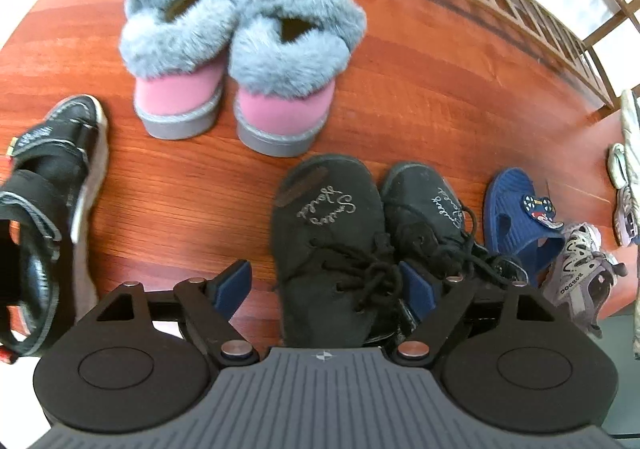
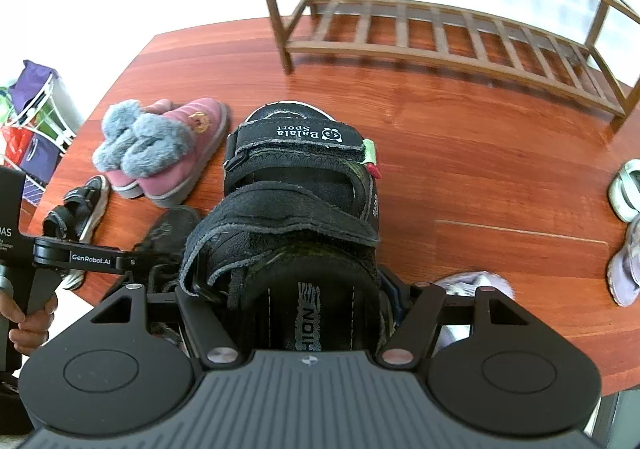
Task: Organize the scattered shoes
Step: 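Lower the black lace-up shoe beside its pair and open the left tool, then lower the black sandal beside the other black sandal and open the right tool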
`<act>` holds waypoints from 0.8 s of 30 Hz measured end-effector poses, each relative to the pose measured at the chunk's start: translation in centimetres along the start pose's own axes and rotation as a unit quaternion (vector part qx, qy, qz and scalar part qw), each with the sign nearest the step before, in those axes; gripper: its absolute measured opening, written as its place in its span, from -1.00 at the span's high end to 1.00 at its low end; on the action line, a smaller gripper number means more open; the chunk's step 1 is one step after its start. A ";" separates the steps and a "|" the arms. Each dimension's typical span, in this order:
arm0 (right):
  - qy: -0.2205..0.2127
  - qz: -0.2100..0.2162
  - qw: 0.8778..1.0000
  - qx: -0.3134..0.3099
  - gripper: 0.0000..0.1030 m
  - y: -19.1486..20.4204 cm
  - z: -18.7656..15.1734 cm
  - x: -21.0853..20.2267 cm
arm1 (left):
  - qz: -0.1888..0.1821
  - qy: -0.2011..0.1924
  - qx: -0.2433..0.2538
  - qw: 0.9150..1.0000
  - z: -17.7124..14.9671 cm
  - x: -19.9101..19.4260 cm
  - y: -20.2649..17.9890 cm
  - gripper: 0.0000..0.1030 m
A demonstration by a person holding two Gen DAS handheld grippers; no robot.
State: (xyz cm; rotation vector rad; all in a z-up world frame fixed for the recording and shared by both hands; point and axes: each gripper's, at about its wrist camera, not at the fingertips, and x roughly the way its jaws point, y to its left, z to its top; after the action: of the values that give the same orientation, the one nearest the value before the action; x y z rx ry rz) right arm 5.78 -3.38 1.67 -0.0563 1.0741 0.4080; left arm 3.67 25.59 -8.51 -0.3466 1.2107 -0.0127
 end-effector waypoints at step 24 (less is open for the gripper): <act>0.014 0.102 0.991 -0.082 -0.42 14.7 1.9 2.2 | 0.030 -0.044 -0.017 0.998 -3.4 -7.6 5.7 -0.60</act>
State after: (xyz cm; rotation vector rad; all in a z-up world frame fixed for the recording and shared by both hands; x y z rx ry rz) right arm 3.11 11.29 2.89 -0.1000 1.0763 0.6814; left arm -3.20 31.58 -4.12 -0.3380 1.1337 0.0746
